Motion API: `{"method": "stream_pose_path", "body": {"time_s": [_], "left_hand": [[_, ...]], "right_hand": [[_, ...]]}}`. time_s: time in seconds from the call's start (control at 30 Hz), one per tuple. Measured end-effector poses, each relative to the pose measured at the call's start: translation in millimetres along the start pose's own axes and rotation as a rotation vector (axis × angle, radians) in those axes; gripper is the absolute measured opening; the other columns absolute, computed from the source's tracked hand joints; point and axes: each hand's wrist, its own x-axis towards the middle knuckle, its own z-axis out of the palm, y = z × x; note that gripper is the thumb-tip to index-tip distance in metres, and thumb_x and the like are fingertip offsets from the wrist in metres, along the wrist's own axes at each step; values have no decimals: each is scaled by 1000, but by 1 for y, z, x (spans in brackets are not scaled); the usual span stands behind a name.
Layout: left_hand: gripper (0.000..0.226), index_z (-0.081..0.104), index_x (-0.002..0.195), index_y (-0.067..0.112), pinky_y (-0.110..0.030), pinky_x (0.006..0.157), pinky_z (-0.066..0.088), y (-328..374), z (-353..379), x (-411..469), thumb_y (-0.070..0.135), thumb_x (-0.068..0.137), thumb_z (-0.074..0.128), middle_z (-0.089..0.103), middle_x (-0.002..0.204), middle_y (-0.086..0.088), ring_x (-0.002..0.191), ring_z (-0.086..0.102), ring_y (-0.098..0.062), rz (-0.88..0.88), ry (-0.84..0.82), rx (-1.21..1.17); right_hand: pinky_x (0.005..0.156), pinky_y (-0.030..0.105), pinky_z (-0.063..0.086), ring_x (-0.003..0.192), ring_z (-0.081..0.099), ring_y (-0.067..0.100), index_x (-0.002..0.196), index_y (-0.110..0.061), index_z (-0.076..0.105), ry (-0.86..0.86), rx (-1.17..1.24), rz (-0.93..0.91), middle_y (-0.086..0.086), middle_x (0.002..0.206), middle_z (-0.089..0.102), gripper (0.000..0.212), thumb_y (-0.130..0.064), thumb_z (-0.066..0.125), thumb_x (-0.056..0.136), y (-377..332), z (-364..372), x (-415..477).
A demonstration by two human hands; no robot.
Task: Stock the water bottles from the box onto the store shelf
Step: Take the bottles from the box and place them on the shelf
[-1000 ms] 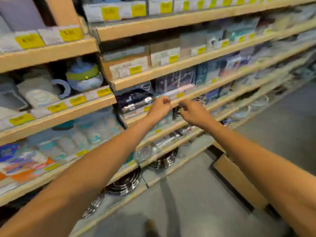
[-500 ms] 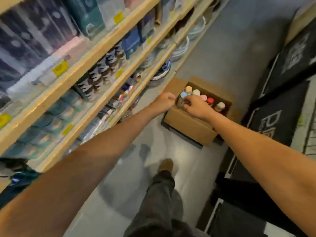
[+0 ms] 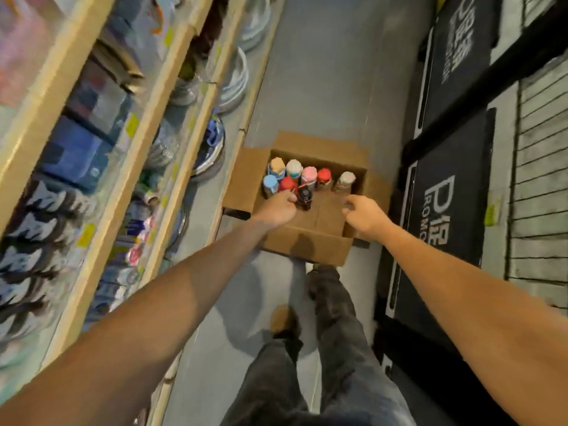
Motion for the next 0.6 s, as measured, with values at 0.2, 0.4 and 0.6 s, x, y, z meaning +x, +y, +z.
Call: {"method": "stream_pose_path", "body": {"time_s": [0.2,0.4,0.6], "left_hand": [[38,51,127,10,-26,83,37,47,12,78,10,90,45,56,124,-7,111,52,-24,-116,-36,-37],[34,52,122,8,-29,77,43,48,40,154,12,88,49,62,114,-13,106,58,-27,-235,-40,-143],[11,57,92,9,-15,62,39,-6,86,268,9,81,54,60,89,-12,85,59,-27,-338,-70,-324]], "right_hand": [[102,46,43,116,54,35,120,3,57,-50,91,105,20,121,60,31,-11,46,95,22,-28,86],[95,37,41,115,53,36,123,4,53,-139,120,159,22,122,58,31,-8,45,95,42,-19,164],[88,24,38,121,48,30,131,3,46,-196,228,262,19,130,52,36,0,39,96,84,49,272]]}}
